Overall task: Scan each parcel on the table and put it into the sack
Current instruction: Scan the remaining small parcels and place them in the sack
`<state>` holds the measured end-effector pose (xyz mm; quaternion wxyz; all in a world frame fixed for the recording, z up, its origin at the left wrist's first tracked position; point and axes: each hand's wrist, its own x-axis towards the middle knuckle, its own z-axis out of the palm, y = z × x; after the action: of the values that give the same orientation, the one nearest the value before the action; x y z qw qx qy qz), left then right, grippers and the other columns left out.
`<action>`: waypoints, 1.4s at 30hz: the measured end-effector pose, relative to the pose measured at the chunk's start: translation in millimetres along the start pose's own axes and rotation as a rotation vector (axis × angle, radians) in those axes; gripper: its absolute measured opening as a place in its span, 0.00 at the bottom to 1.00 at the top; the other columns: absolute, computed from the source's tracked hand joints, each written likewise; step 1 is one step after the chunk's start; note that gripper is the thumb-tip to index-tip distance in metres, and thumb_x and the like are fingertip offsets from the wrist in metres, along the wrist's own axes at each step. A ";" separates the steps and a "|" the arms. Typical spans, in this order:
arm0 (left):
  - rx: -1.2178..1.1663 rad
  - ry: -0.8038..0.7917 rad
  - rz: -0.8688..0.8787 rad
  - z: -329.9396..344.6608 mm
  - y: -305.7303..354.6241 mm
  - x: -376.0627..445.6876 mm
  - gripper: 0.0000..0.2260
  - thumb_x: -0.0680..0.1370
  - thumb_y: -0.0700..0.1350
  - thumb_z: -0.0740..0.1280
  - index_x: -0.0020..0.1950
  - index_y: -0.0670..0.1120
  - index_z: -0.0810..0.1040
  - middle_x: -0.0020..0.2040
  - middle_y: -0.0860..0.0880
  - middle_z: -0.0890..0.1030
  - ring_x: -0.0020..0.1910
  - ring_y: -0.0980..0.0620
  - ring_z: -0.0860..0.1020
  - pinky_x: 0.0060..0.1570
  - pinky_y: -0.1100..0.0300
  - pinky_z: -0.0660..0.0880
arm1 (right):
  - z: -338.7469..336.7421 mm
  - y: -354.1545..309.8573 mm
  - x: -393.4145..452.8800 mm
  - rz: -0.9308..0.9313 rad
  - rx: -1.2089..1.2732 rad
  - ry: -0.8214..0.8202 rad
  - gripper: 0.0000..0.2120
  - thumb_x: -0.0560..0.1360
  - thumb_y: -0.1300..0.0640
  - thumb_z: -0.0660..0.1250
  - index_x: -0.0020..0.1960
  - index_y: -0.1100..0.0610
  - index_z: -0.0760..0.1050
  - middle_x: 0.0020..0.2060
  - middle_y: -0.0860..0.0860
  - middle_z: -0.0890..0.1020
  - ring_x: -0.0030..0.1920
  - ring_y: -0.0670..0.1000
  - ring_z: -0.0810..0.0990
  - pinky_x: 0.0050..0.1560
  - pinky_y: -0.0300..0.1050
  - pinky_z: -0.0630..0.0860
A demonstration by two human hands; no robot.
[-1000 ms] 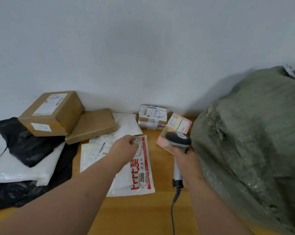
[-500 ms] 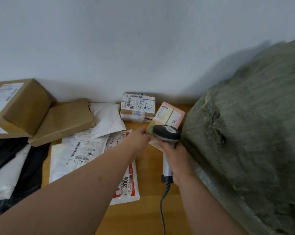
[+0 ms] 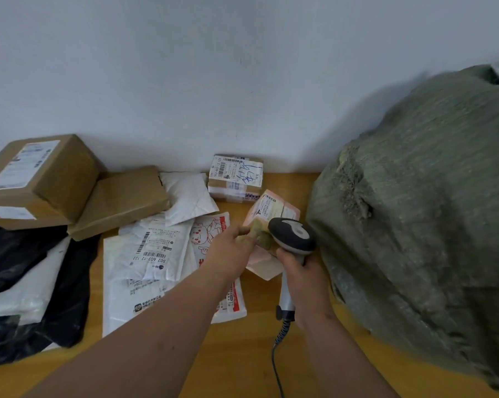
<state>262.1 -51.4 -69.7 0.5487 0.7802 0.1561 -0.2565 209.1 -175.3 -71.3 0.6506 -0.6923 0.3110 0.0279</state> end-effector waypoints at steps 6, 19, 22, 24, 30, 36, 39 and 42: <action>-0.107 0.038 0.051 -21.8 -24.0 -42.6 0.07 0.79 0.54 0.67 0.53 0.53 0.74 0.56 0.53 0.74 0.47 0.51 0.76 0.36 0.57 0.72 | 4.0 12.1 -50.7 -0.037 0.053 -0.019 0.10 0.76 0.56 0.71 0.56 0.47 0.79 0.52 0.47 0.85 0.56 0.50 0.81 0.61 0.53 0.77; 0.211 0.299 0.233 -82.6 -65.4 -134.7 0.42 0.63 0.58 0.75 0.75 0.49 0.66 0.64 0.51 0.73 0.63 0.50 0.73 0.57 0.53 0.76 | 10.9 13.9 -141.1 -0.123 0.104 0.001 0.06 0.77 0.52 0.70 0.51 0.42 0.77 0.50 0.44 0.83 0.55 0.52 0.82 0.61 0.58 0.77; 0.277 0.323 0.259 -87.1 -74.0 -149.4 0.46 0.68 0.54 0.76 0.80 0.47 0.56 0.72 0.48 0.64 0.71 0.48 0.64 0.64 0.56 0.68 | 12.5 9.2 -153.1 -0.124 0.133 -0.011 0.05 0.77 0.53 0.70 0.48 0.43 0.77 0.44 0.44 0.83 0.53 0.55 0.83 0.61 0.60 0.77; 0.330 0.350 0.280 -88.7 -79.1 -156.0 0.47 0.69 0.56 0.76 0.80 0.46 0.54 0.73 0.48 0.62 0.72 0.47 0.62 0.67 0.55 0.66 | 12.3 6.9 -158.6 -0.121 0.128 -0.014 0.04 0.76 0.53 0.70 0.46 0.45 0.77 0.41 0.46 0.83 0.52 0.57 0.83 0.61 0.62 0.77; 0.442 0.383 0.349 -93.6 -77.5 -171.8 0.46 0.71 0.56 0.74 0.80 0.45 0.53 0.73 0.50 0.59 0.71 0.49 0.59 0.70 0.55 0.65 | -0.8 -3.9 -165.4 -0.176 0.031 -0.096 0.02 0.77 0.55 0.69 0.49 0.52 0.78 0.44 0.50 0.84 0.38 0.47 0.86 0.50 0.54 0.80; 0.634 0.471 0.449 -89.2 -58.8 -173.8 0.40 0.73 0.53 0.73 0.79 0.46 0.56 0.75 0.51 0.61 0.73 0.50 0.58 0.70 0.57 0.61 | -36.8 -18.4 -170.6 -0.255 -0.230 -0.207 0.05 0.77 0.53 0.67 0.44 0.53 0.76 0.30 0.45 0.81 0.32 0.43 0.82 0.45 0.49 0.78; 0.765 0.540 0.478 -77.7 -52.9 -172.8 0.39 0.74 0.56 0.71 0.79 0.48 0.57 0.75 0.51 0.62 0.74 0.49 0.59 0.72 0.52 0.59 | -57.4 -24.1 -170.5 -0.287 -0.317 -0.263 0.05 0.78 0.55 0.66 0.43 0.54 0.75 0.29 0.46 0.78 0.34 0.46 0.81 0.44 0.49 0.79; 0.869 0.589 0.493 -67.0 -46.7 -172.7 0.38 0.74 0.58 0.69 0.79 0.49 0.58 0.76 0.52 0.63 0.75 0.50 0.59 0.73 0.50 0.54 | -72.7 -28.0 -168.6 -0.303 -0.301 -0.339 0.04 0.79 0.58 0.65 0.45 0.52 0.74 0.33 0.48 0.75 0.35 0.49 0.77 0.33 0.33 0.74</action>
<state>111.4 34.2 10.6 0.1548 0.9857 -0.0038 0.0664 59.8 -176.7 39.2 0.5797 -0.8054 0.0830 0.0918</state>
